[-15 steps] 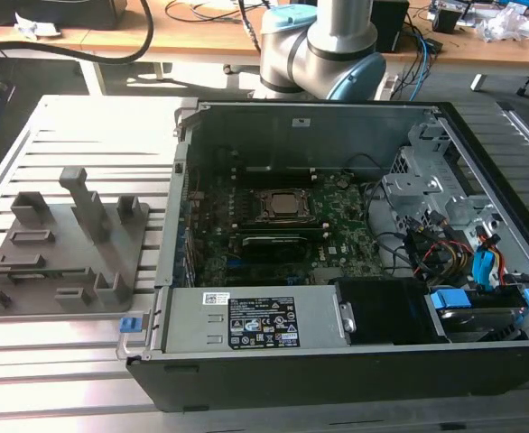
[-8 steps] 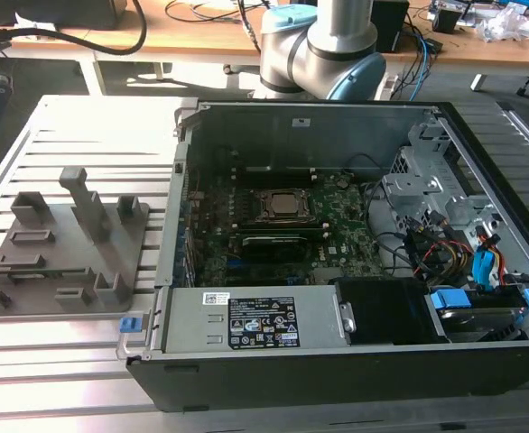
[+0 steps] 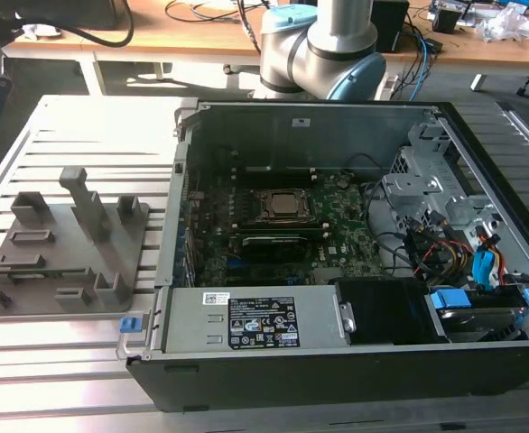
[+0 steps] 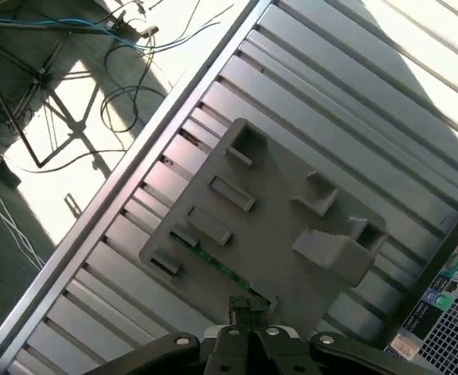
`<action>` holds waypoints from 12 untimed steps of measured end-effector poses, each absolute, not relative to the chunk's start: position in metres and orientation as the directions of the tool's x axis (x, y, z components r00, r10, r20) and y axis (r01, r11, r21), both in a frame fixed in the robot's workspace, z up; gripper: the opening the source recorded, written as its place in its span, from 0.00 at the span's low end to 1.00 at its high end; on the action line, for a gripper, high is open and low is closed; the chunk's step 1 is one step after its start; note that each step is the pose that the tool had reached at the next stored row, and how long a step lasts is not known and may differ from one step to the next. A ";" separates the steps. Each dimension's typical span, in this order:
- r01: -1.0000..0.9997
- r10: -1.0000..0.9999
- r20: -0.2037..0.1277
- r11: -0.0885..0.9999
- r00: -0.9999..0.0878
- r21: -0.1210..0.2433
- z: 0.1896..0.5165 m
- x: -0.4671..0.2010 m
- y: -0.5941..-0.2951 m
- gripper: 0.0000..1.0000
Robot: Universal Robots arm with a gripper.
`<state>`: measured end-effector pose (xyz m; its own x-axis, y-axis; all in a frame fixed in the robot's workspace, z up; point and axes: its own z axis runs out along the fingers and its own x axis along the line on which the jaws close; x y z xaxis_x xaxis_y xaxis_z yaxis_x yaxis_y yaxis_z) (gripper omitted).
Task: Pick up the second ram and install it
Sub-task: 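Pick up the second ram and move it above second insertion slot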
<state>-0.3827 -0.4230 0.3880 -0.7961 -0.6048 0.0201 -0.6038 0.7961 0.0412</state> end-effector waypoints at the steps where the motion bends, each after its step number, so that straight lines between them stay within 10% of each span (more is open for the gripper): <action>1: -0.642 -0.644 0.020 0.765 -0.765 0.041 0.388 -0.383 -0.423 0.11; 12: -0.882 -0.883 0.020 0.469 -0.469 0.041 0.388 -0.383 -0.423 0.11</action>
